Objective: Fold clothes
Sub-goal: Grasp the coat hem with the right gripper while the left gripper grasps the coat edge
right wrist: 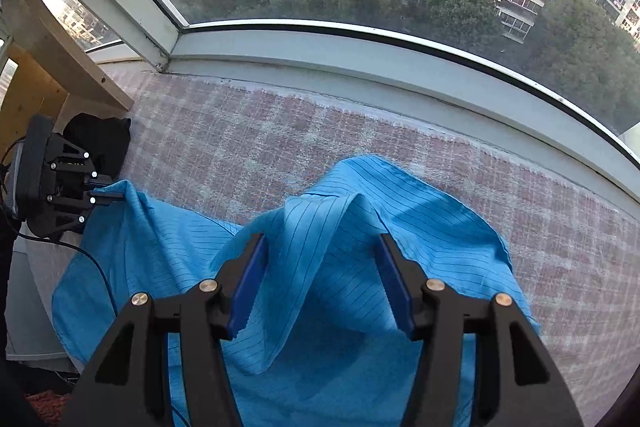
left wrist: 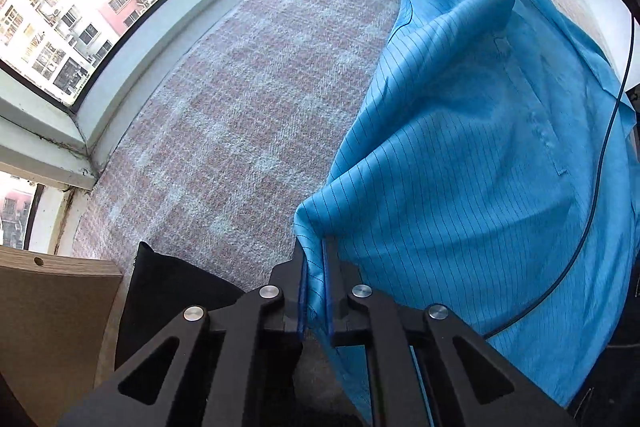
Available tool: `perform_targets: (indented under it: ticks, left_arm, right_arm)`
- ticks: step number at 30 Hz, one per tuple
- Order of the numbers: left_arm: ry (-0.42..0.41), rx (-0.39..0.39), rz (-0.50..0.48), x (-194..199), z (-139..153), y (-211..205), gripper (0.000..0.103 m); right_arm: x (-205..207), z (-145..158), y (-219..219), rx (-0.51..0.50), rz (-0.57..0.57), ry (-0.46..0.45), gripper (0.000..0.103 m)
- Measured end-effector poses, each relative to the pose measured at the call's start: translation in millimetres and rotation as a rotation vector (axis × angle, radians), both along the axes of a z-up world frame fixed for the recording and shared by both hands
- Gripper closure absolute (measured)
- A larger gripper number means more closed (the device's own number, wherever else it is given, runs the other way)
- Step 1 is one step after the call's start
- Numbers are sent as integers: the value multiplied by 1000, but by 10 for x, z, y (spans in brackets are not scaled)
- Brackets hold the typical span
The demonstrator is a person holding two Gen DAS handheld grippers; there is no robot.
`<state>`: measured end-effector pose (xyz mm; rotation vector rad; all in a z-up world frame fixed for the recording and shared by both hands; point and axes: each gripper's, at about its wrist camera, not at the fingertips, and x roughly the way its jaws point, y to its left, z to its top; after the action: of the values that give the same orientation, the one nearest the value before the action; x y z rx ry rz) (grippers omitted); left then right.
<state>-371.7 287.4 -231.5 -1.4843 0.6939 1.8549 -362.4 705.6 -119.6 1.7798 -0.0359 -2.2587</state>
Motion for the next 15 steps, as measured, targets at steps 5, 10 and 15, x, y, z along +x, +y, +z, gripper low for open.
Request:
perform_targets:
  ticks: [5, 10, 15]
  left_arm:
    - [87, 45, 53, 184, 193, -139, 100]
    - [215, 93, 111, 535, 494, -403, 101]
    - [181, 57, 215, 288, 282, -593, 101]
  right_arm:
    - [63, 37, -81, -29, 5, 79, 97]
    - [132, 396, 243, -183, -128, 263, 100]
    - [-238, 30, 378, -154, -241, 228, 100]
